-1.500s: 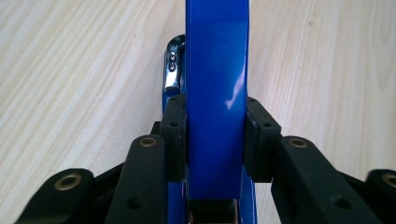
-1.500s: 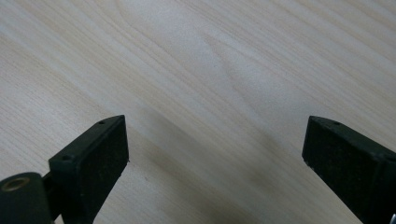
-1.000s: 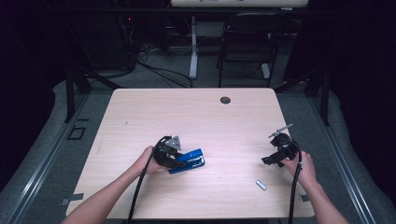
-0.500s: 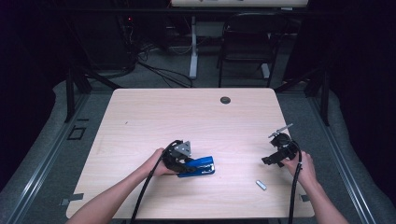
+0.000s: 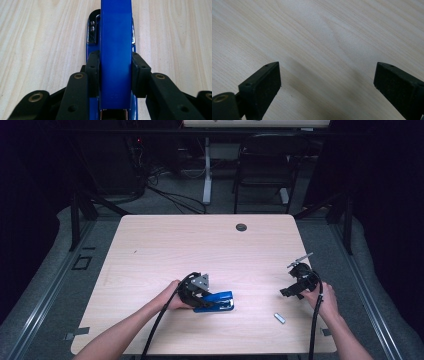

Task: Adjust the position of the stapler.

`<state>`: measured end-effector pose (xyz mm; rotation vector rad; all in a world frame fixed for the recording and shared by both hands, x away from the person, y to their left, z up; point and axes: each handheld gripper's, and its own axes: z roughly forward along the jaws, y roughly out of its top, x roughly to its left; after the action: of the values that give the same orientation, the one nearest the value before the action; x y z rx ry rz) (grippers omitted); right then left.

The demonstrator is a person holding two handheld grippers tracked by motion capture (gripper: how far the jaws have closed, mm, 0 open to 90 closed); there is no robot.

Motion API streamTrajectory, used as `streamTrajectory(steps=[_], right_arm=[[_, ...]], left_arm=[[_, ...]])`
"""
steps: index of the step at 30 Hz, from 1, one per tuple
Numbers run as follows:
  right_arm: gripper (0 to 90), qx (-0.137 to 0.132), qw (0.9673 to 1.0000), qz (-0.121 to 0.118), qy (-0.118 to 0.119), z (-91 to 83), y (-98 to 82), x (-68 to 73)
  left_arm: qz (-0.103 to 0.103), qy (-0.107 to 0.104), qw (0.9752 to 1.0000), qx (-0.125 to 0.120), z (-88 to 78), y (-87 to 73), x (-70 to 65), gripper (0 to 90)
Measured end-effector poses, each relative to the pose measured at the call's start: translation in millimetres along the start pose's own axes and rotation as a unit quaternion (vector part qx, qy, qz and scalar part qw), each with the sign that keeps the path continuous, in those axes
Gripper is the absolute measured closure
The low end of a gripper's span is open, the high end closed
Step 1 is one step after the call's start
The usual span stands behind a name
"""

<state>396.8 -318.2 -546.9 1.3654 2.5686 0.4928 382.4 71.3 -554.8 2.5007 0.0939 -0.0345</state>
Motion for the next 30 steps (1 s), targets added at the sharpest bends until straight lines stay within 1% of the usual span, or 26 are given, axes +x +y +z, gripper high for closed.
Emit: streamTrajectory(steps=[7, 9, 10, 12, 13, 15, 16, 17, 18, 19, 20, 21, 22, 23, 24, 26, 27, 28, 30], right_arm=[[6.9, -0.001, 1.0, -0.001, 0.0, 0.1, 0.1, -0.1], [6.9, -0.001, 1.0, 0.001, -0.001, 0.4, 0.2, 0.2], [7.0, -0.004, 1.0, 0.002, 0.001, 1.0, 0.3, 0.6], [7.0, -0.003, 1.0, 0.001, 0.001, 0.9, 0.4, 0.8], [7.0, -0.002, 1.0, -0.001, -0.002, 0.5, 0.6, 0.9], [7.0, -0.002, 1.0, -0.001, 0.002, 0.2, 0.7, 1.0], [7.0, -0.002, 1.0, -0.002, -0.002, 0.0, 0.3, 0.9], [7.0, -0.002, 1.0, -0.002, -0.002, 0.0, 0.3, 0.9], [7.0, 0.002, 1.0, -0.002, 0.001, -0.9, -0.1, 0.4], [7.0, 0.002, 1.0, -0.002, 0.001, -0.9, -0.1, 0.4], [7.0, 0.001, 1.0, -0.001, 0.003, -1.1, -0.4, 0.3], [7.0, -0.002, 1.0, 0.0, -0.001, -1.3, -1.1, 0.2], [7.0, -0.006, 1.0, 0.005, 0.003, -1.2, -1.4, 0.7], [7.0, -0.003, 1.0, 0.0, -0.004, -1.9, -1.7, -0.3], [7.0, -0.004, 1.0, -0.001, 0.0, -2.4, -1.2, -1.0], [7.0, -0.008, 1.0, 0.003, -0.001, -1.9, -0.8, 0.3], [7.0, -0.008, 1.0, 0.003, -0.001, -1.9, -0.8, 0.3], [7.0, -0.003, 1.0, -0.002, 0.004, -2.0, 0.1, 0.3], [7.0, -0.005, 1.0, -0.001, 0.003, -1.5, 0.1, 0.9]], left_arm=[[-0.001, 0.001, 1.0, -0.002, 1.1, 0.6, -0.1, 65.6], [-0.006, -0.001, 1.0, -0.002, 1.6, 1.3, -0.7, 65.6], [-0.01, 0.004, 0.9999, -0.004, 2.8, 2.0, -2.0, 65.5], [-0.012, 0.001, 0.9999, -0.001, 2.6, 2.5, -2.0, 65.5], [-0.013, 0.002, 0.9999, -0.001, 2.6, 2.4, -2.0, 65.4], [-0.015, 0.0, 0.9999, -0.003, 2.7, 2.1, -1.6, 65.2], [-0.016, 0.002, 0.9999, -0.001, 2.7, 2.3, -1.6, 65.0], [-0.018, 0.004, 0.9998, 0.003, 2.3, 2.9, -1.6, 65.0], [-0.024, 0.001, 0.9997, -0.002, 3.0, 3.3, -1.7, 62.8], [-0.026, 0.0, 0.9997, -0.001, 2.9, 4.1, -2.1, 62.8], [-0.03, -0.004, 0.9995, -0.005, 3.5, 5.6, -2.3, 58.9], [-0.032, 0.0, 0.9995, -0.003, 3.5, 7.0, -3.0, 53.9], [-0.03, 0.008, 0.9995, 0.006, 2.7, 9.0, -3.6, 49.6], [-0.033, 0.01, 0.9994, 0.005, 2.2, 10.2, -4.4, 46.0], [-0.035, 0.013, 0.9993, 0.006, 0.9, 10.5, -4.5, 40.1], [-0.036, 0.016, 0.9992, 0.003, 0.4, 10.3, -4.7, 34.9], [-0.039, 0.018, 0.9991, 0.002, -0.7, 10.3, -4.5, 34.9], [-0.045, 0.021, 0.9988, -0.002, -2.4, 10.4, -3.6, 30.3], [-0.048, 0.025, 0.9985, -0.005, -3.9, 11.0, -2.9, 27.3]])
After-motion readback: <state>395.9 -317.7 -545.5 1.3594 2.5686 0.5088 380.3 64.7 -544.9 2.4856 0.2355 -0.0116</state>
